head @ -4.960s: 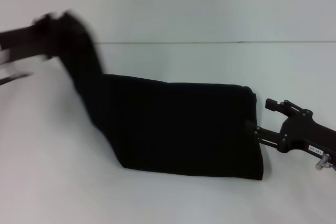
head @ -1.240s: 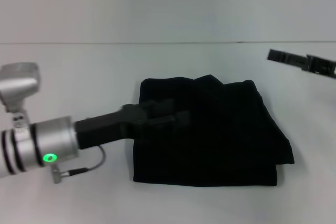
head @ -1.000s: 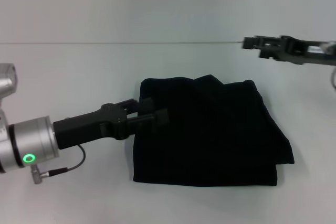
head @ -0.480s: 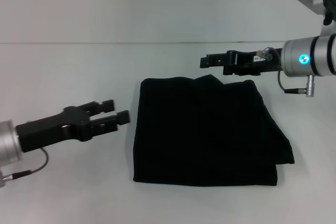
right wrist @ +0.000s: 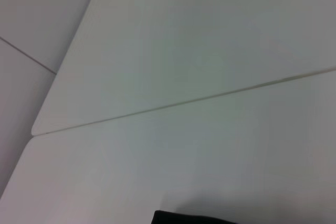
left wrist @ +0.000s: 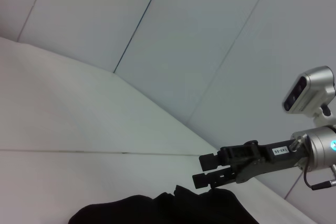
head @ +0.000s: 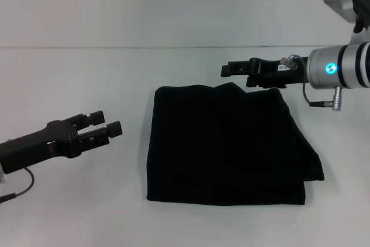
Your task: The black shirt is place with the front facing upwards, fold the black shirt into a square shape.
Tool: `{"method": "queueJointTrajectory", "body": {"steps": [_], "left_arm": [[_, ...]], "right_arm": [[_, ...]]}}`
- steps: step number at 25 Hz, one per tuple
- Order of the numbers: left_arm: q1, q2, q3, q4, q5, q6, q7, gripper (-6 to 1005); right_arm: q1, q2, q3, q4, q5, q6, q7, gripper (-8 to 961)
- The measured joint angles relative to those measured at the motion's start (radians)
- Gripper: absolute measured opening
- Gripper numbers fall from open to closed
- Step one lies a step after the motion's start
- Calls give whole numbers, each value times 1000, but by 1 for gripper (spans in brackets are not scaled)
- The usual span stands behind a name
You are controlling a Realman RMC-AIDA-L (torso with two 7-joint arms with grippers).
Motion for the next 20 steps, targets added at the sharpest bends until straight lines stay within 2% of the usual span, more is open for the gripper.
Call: {"method": "queueJointTrajectory", "body": {"steps": [13, 20], "left_arm": [[2, 0, 0, -4, 2, 0, -2, 801], [3, -2, 0, -6, 2, 0, -1, 801]], "right_arm": [[-15, 31, -20, 14, -5, 48, -22, 856], [-22, 36, -20, 5, -4, 37, -44, 849]]}}
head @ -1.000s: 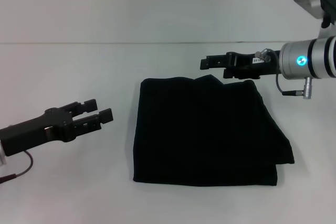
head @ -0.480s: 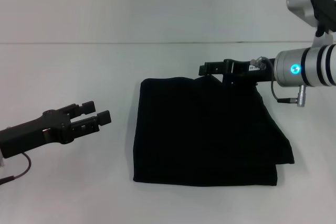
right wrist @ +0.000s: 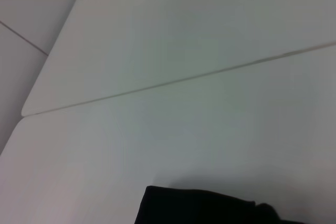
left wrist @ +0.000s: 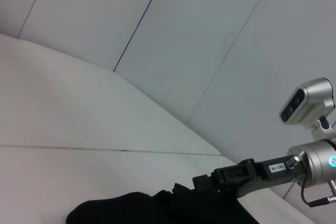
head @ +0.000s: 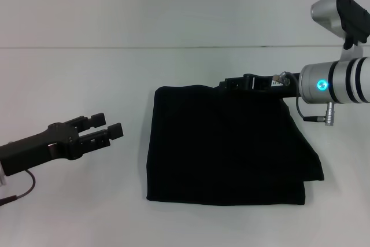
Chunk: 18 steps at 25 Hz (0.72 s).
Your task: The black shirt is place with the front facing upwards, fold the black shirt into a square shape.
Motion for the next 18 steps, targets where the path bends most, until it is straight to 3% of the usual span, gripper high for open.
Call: {"method": "queueJointTrajectory", "body": {"steps": [5, 7, 18], "left_arm": [[0, 0, 0, 0, 0, 0, 0, 802], [0, -1, 0, 0, 0, 0, 0, 802], [0, -2, 0, 0, -3, -1, 0, 800]], "right_arm": [[-14, 6, 1, -15, 4, 2, -6, 844], [-17, 7, 2, -16, 5, 4, -6, 627], [-46, 12, 14, -58, 11, -3, -5, 142]]}}
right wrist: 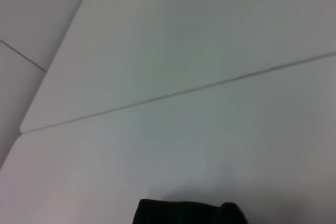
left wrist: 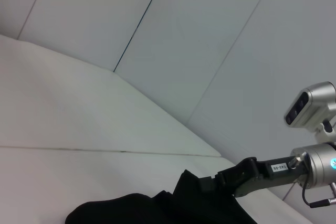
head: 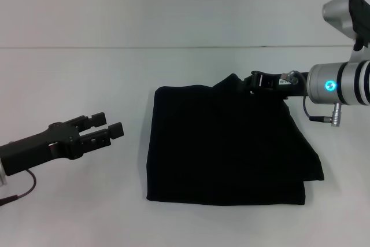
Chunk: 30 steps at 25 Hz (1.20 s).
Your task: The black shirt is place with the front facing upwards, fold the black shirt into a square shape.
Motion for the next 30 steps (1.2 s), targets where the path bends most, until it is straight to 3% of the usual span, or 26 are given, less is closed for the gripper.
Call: {"method": "queueJointTrajectory", "body": {"steps": [5, 18, 30], "left_arm": [[1, -1, 0, -2, -3, 0, 0, 799], [-10, -2, 2, -6, -3, 12, -9, 798], [-19, -16, 11, -10, 2, 65, -27, 799]], "right_arm": [[-46, 5, 1, -46, 59, -24, -1, 11], [-245, -2, 27, -65, 315, -26, -80, 11], [-267, 9, 103, -35, 320, 45, -203, 40]]}}
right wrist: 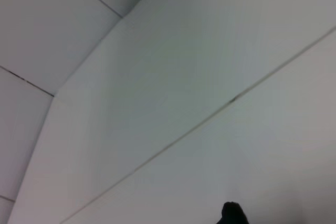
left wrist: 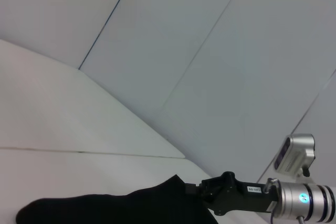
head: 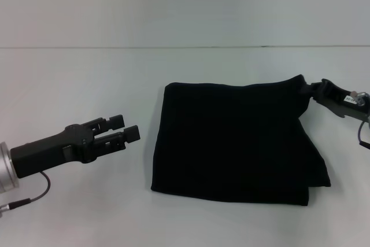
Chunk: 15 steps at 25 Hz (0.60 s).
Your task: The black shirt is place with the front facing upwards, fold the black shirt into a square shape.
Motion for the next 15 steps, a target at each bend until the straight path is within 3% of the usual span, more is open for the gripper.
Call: {"method": "queueJointTrajectory", "body": {"steps": [10, 15], "left_arm": [[0, -3, -7, -25, -5, 11, -9, 799], [-4, -8, -7, -25, -6, 4, -10, 798]], "right_arm": [[-35, -19, 132, 6, 1, -29, -81, 66], [-52, -16, 229, 10, 1, -72, -172, 79]]}}
